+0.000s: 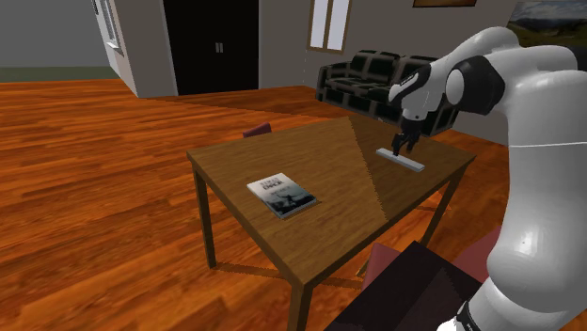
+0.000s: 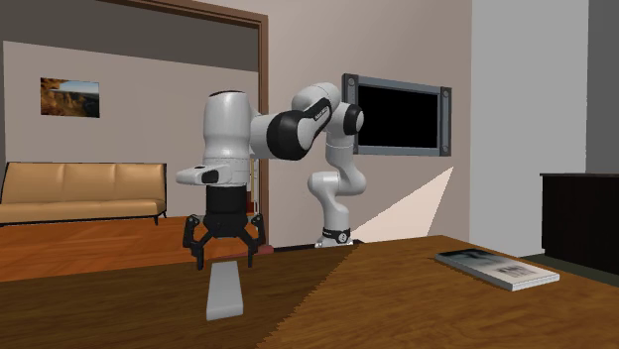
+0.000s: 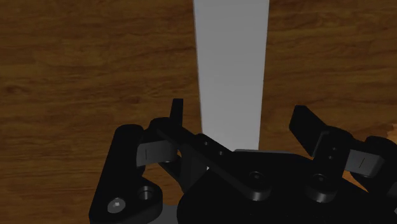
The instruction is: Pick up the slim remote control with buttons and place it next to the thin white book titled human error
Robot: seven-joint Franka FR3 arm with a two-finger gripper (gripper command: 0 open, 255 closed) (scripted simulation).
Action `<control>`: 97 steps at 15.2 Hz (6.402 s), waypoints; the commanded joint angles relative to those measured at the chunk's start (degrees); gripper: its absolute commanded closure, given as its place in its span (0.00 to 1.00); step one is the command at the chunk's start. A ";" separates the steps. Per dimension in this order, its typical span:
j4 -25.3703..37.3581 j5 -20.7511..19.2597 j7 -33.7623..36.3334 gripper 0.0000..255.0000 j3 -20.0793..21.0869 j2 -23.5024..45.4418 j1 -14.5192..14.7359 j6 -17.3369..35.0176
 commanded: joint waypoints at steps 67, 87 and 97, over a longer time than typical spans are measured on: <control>-20.54 -14.14 41.51 1.00 9.95 -24.01 27.72 -0.28; -25.24 -12.01 45.67 1.00 12.77 -18.11 30.24 9.99; -25.23 -12.01 45.66 0.00 12.77 -18.10 30.24 9.98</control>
